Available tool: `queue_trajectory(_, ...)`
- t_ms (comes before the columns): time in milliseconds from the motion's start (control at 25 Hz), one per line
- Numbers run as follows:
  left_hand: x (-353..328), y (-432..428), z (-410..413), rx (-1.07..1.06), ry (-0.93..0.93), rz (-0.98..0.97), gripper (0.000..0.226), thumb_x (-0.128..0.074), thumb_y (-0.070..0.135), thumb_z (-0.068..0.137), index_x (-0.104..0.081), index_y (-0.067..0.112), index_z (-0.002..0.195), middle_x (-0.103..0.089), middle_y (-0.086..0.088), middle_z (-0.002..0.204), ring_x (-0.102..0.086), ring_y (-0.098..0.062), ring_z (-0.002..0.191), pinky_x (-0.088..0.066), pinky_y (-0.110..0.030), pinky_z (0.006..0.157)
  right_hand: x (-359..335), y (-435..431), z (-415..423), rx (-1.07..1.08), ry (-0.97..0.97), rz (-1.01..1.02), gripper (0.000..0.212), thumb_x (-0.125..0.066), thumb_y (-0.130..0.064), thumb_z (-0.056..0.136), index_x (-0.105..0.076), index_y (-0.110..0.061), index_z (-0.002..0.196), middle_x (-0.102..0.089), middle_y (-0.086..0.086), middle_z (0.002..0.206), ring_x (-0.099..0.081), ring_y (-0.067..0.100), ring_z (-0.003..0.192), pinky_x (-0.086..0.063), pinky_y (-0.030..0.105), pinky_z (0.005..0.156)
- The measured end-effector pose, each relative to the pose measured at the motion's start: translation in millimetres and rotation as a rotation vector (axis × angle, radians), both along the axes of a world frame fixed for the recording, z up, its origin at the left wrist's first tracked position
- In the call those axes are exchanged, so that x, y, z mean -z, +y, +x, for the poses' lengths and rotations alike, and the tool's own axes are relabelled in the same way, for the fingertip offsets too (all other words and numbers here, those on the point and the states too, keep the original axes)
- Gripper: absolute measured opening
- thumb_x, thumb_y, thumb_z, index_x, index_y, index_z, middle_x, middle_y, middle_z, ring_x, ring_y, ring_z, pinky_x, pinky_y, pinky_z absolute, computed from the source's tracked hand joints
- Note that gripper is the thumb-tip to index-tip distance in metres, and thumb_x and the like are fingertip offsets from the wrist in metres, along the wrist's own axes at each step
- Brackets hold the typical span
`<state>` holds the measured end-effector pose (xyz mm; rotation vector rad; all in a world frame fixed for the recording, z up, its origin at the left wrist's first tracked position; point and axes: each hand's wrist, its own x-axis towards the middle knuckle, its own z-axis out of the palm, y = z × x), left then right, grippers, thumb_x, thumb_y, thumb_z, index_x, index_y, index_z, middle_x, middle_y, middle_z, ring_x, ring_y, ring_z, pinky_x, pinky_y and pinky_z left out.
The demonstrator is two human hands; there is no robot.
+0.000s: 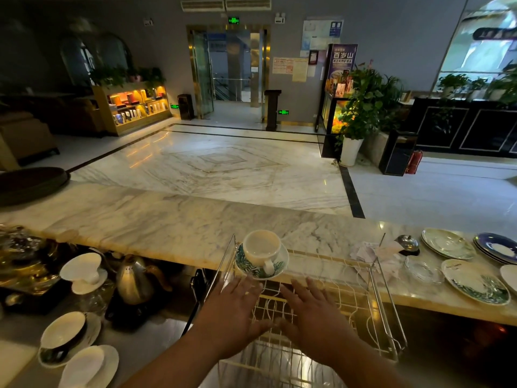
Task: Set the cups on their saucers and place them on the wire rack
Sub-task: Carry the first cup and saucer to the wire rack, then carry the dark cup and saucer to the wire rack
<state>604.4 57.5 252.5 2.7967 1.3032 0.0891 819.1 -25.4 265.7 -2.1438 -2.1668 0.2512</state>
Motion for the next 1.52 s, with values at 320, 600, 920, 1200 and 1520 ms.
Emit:
queue_trajectory(320,7.7,-76.2,-48.3,-0.034,-0.075,-0.019,0.086,-0.014,0.089,0.087,-0.014,0.042,0.158,-0.013,0.008,0.170,-0.011,-0.015,0.155,-0.001,-0.037,0.123,8.9,-53.4,-33.9,-0.190,0.047,0.019,0.079,-0.011,-0.081,0.089,-0.003,-0.042,0.157,0.000,-0.006,0.170,0.015,0.020,0.153,0.007,0.043,0.121)
queue_trajectory(600,17.5,-109.1,-155.3,-0.188,-0.072,-0.084,0.067,-0.034,0.076,0.089,-0.039,0.043,0.147,-0.037,0.017,0.160,-0.038,-0.010,0.143,-0.030,-0.035,0.116,9.5,-60.9,-117.6,-0.305,0.126,0.047,0.069,-0.019,-0.069,0.091,-0.031,-0.039,0.152,-0.034,-0.012,0.159,-0.025,0.010,0.145,-0.025,0.034,0.120)
queue_trajectory(920,71.2,-83.9,-326.7,-0.389,-0.137,-0.382,0.072,-0.052,0.073,0.084,-0.037,0.044,0.148,-0.041,0.014,0.157,-0.042,-0.014,0.139,-0.039,-0.038,0.112,34.6,-52.1,-257.1,-0.207,0.122,-0.077,0.057,-0.033,-0.068,0.093,-0.046,-0.041,0.141,-0.051,-0.014,0.144,-0.045,0.010,0.130,-0.039,0.033,0.110)
queue_trajectory(1200,80.3,-56.8,-436.6,-0.476,-0.128,-0.333,0.073,-0.050,0.072,0.082,-0.038,0.042,0.147,-0.046,0.010,0.153,-0.048,-0.016,0.133,-0.042,-0.036,0.107,56.8,-31.4,-345.3,-0.200,0.080,-0.149,0.060,-0.037,-0.068,0.091,-0.046,-0.039,0.143,-0.049,-0.010,0.149,-0.038,0.015,0.139,-0.031,0.035,0.114)
queue_trajectory(1520,76.4,-53.5,-468.8,-0.617,-0.024,-0.287,0.072,-0.049,0.064,0.089,-0.033,0.036,0.154,-0.027,0.007,0.166,-0.033,-0.020,0.147,-0.035,-0.038,0.115,70.8,29.8,-387.3,-0.281,0.177,-0.104,0.059,-0.043,-0.064,0.089,-0.047,-0.037,0.142,-0.052,-0.010,0.144,-0.045,0.013,0.130,-0.041,0.033,0.105)
